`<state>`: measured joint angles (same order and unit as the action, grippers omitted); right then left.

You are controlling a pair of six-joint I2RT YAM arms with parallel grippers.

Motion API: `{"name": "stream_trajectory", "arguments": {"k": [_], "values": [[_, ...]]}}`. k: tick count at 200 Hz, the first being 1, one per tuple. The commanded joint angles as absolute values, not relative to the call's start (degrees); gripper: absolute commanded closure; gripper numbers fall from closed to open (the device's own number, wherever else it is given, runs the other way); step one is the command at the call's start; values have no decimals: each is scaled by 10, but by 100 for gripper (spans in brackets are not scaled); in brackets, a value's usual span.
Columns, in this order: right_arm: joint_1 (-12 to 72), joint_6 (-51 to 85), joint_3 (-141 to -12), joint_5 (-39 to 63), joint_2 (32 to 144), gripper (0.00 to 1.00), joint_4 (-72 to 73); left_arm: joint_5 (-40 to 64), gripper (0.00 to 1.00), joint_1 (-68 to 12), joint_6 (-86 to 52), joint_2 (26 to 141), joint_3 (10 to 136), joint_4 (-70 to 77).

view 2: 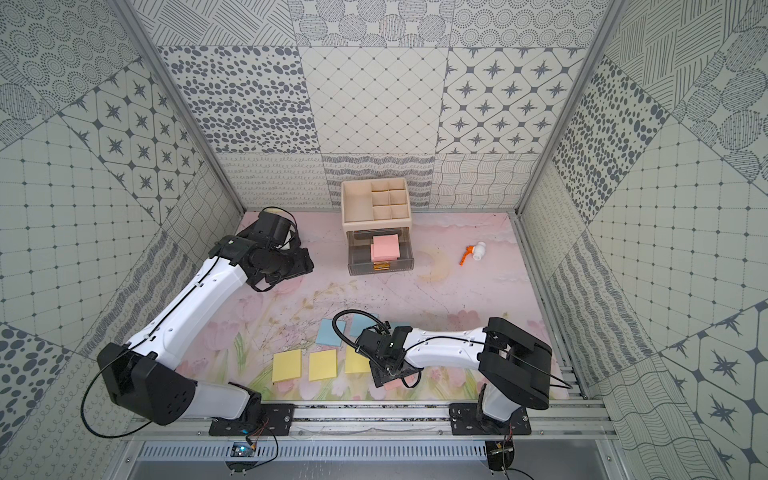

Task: Please put the sticky notes in the drawer by color
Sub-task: Pick up the sticky notes from the center of the board.

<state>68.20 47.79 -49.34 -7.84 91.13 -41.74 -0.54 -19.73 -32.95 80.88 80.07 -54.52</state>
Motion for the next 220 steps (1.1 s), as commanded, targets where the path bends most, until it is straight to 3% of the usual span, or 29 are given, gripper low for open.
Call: {"name": "stream_trajectory", "arguments": {"k": [1, 39, 138, 184, 220], "values": [[679, 477, -479, -83, 918, 15, -417, -3, 25, -194, -328, 810, 806, -539], [679, 478, -484, -83, 911, 21, -431, -3, 25, -193, -330, 808, 799, -535], [669, 454, -565, -92, 857, 22, -533, 0, 25, -193, -336, 803, 788, -525], [627, 425, -617, -74, 810, 22, -564, 4, 25, -192, -339, 804, 785, -519], [577, 360, -728, -71, 813, 23, -626, 8, 25, -193, -339, 805, 784, -518]]}}
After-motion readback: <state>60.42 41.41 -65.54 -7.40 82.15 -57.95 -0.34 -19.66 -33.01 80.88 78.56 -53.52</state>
